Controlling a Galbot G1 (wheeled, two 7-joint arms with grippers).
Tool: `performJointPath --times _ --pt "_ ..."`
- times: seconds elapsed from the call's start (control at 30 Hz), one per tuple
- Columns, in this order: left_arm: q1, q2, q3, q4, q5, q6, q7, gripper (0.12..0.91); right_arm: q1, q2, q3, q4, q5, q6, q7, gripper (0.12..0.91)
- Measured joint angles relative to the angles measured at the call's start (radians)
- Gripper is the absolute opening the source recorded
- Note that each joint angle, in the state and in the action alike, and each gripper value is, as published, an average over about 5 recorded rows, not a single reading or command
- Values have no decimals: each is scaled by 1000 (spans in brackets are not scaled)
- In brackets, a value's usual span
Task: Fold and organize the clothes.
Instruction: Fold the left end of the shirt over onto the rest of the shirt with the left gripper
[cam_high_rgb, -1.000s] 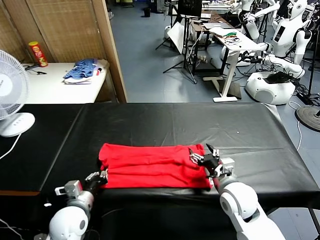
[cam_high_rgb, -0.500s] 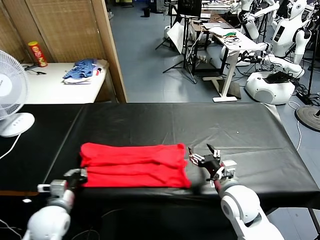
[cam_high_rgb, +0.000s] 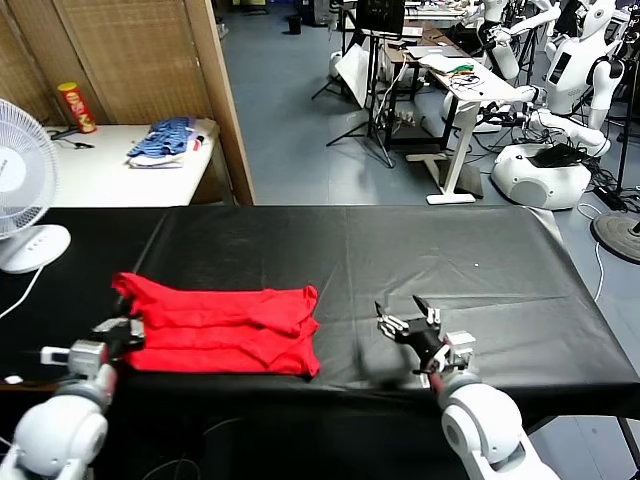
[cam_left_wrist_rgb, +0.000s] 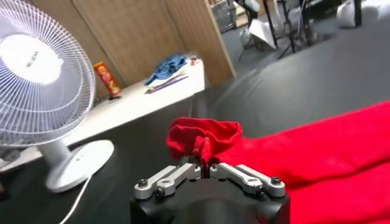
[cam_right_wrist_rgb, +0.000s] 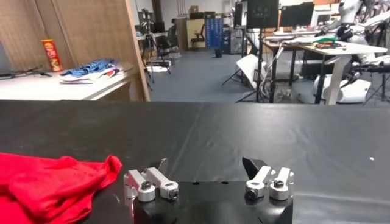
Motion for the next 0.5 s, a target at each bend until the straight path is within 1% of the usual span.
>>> performJointPath --times 0.1,0.2,0.27,0.37,0.5 --pt "-40 -56 82 -38 -96 27 -39 154 -8 10 7 -2 -15 -2 -1 798" --pt "-82 -112 168 -51 -160 40 -65 154 -11 17 15 -2 -22 -6 -1 798" --pt "-111 -150 220 -49 -177 43 -75 154 -12 19 21 -4 -24 -7 -1 798" --pt "-152 -205 289 -36 -183 40 -80 154 -14 22 26 -9 -29 -8 -2 798" --pt "-188 -258 355 -18 -191 37 -83 154 -13 31 27 -18 -40 -8 -3 798"
